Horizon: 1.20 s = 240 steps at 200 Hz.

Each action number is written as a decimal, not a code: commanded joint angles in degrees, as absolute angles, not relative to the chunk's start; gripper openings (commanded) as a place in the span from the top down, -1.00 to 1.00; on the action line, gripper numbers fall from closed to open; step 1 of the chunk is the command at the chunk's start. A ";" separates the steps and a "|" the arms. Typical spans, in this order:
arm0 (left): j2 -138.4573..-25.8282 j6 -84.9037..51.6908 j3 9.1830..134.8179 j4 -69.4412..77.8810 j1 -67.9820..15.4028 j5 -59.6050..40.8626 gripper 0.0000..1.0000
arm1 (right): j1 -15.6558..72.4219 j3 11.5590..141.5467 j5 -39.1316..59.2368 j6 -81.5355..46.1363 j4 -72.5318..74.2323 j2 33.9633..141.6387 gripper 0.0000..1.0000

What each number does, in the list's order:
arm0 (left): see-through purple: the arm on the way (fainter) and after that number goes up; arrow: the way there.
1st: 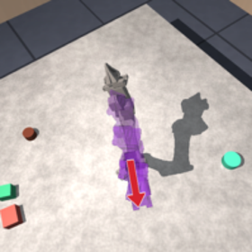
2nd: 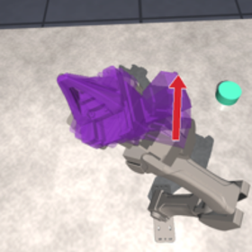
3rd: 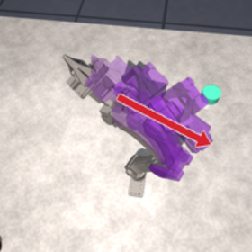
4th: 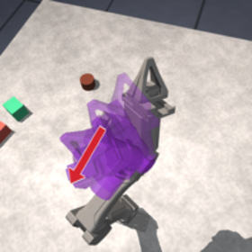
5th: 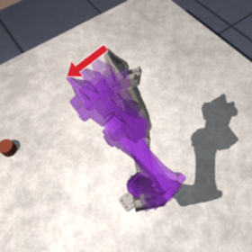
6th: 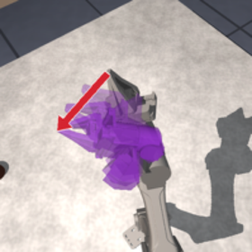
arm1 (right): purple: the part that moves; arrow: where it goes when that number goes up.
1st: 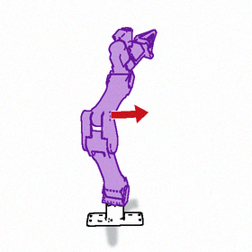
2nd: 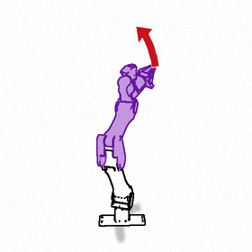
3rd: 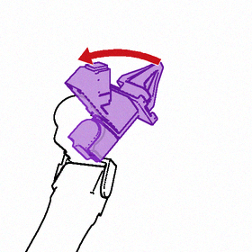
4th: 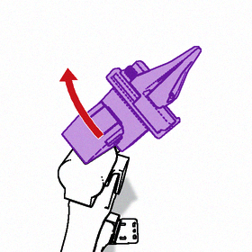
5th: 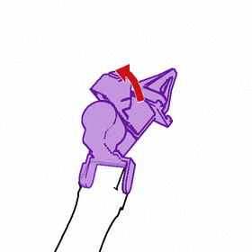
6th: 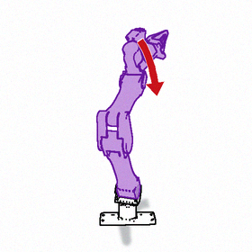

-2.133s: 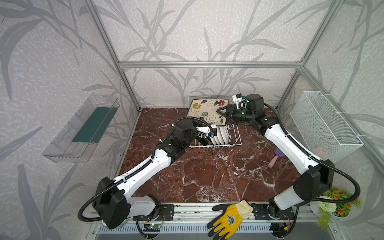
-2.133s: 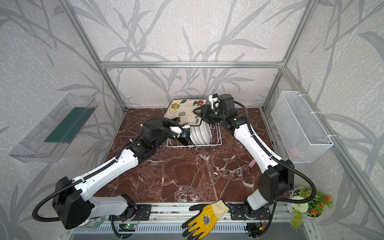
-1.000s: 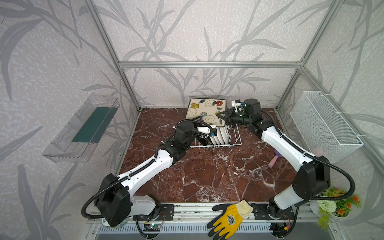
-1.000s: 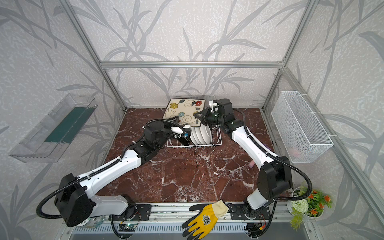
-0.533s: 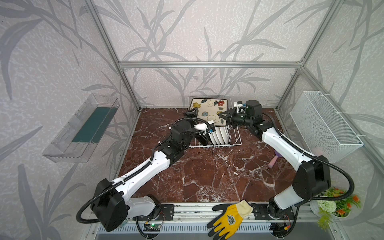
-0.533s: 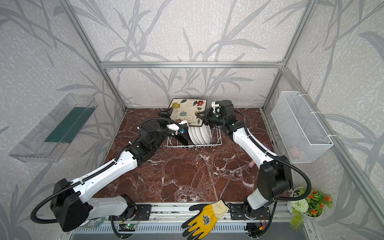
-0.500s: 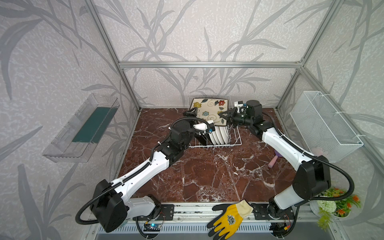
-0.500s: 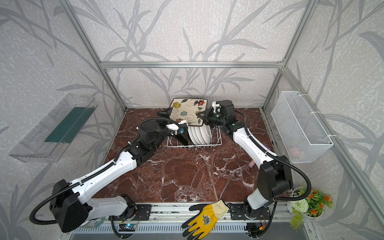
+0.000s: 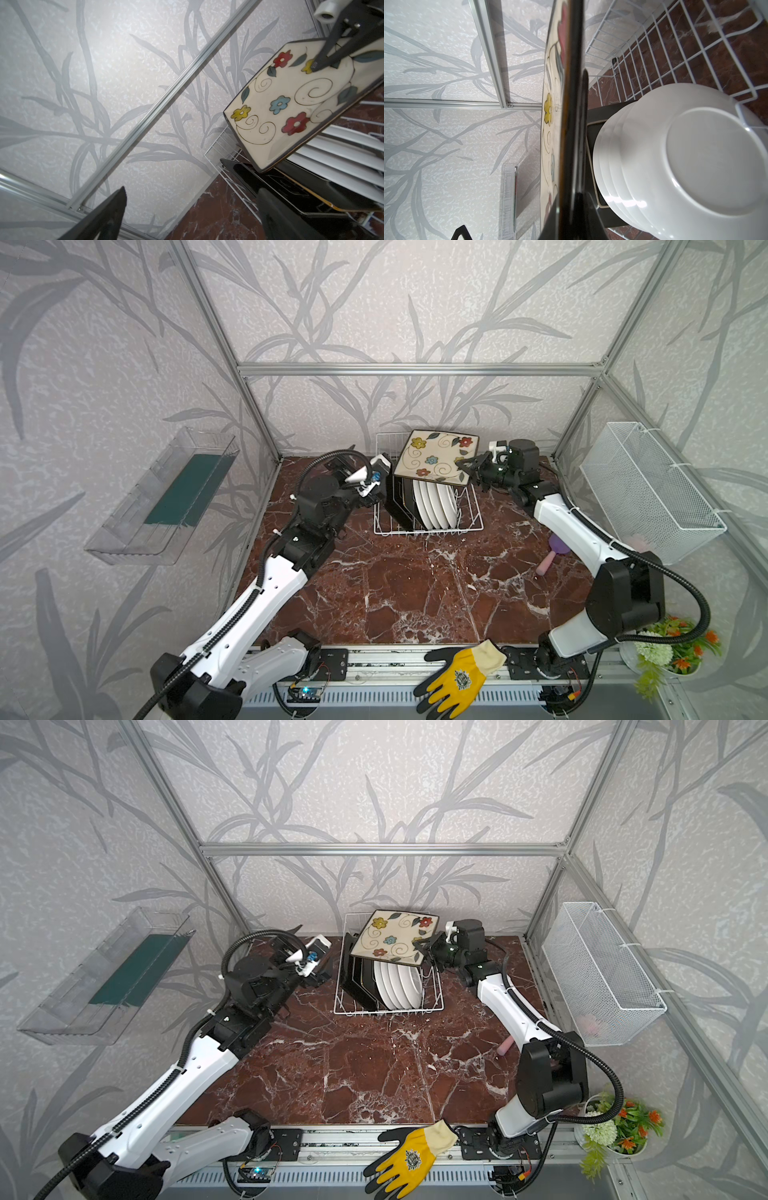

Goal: Unload the plates from the dish rack
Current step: 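Lift the floral plate with the right gripper while the left gripper reaches toward it, then close the left gripper on the floral plate edge nearest it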

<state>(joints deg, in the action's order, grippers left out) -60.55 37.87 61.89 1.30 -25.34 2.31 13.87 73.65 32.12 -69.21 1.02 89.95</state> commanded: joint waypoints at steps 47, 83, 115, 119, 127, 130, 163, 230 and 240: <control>-67.27 8.68 79.63 -18.43 -17.81 -14.69 -0.99 | 11.78 75.50 40.33 -61.06 15.11 83.17 1.00; -75.58 -1.80 90.18 -25.44 -15.21 -25.05 -0.99 | 11.57 75.68 44.01 -57.06 15.60 82.88 1.00; -81.13 -7.46 94.69 -28.74 -13.20 -34.11 -0.99 | 11.51 75.48 47.40 -55.24 15.79 82.79 1.00; -81.62 -7.98 94.70 -28.70 -12.84 -35.29 -0.98 | 11.51 75.35 47.70 -55.03 16.01 82.67 1.00; -82.40 -8.95 94.75 -28.66 -12.36 -37.17 -0.98 | 11.51 75.16 48.37 -54.57 16.66 82.54 1.00; -82.50 -9.30 94.63 -28.58 -12.15 -37.76 -0.99 | 11.51 75.12 48.53 -54.51 16.96 82.46 1.00; -84.69 -13.45 93.47 -26.53 -10.23 -45.26 -0.99 | 11.51 74.47 49.91 -53.76 20.38 82.33 1.00; -88.67 -21.79 91.16 -17.74 -10.11 -55.39 -0.99 | 11.60 71.85 51.51 -59.61 32.48 83.85 1.00; -89.36 -21.70 91.40 -17.96 -10.11 -55.13 -0.99 | 11.60 71.85 51.59 -59.33 32.27 83.72 1.00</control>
<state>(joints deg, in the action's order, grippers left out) -87.88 -17.93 91.83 -21.58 -10.22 -50.92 11.68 69.71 47.86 -57.47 16.19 87.92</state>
